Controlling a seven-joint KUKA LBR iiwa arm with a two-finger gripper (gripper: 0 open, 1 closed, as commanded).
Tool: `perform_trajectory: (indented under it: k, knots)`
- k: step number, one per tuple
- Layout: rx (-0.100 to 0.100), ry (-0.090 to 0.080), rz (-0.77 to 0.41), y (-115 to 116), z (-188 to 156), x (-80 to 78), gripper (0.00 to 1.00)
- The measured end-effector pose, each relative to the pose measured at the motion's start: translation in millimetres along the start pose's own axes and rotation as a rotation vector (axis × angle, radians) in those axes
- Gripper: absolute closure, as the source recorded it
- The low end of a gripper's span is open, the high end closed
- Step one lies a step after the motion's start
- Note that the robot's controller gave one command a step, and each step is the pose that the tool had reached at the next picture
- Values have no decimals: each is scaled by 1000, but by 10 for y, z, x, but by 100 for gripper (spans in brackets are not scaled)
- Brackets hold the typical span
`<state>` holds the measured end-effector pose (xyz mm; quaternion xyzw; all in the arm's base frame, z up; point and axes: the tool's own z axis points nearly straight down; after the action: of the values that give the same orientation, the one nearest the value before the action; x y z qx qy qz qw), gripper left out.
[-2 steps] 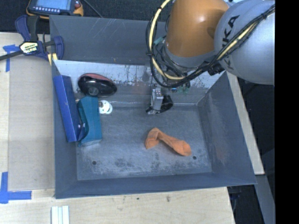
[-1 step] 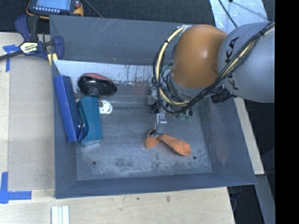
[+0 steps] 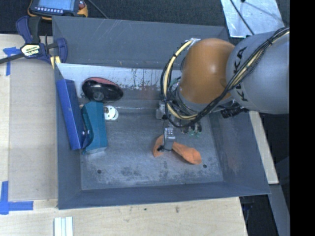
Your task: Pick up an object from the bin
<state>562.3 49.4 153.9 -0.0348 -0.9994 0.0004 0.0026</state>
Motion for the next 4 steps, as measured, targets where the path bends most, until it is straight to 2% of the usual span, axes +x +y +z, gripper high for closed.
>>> perform_trajectory:
  k: [1, 2, 4]
  knots:
    - [-1, -12, -145, -125, 334, 54, 0]
    - [0, -10, -287, -575, 832, 243, 100]
    - [0, -10, -286, -575, 832, 242, 100]
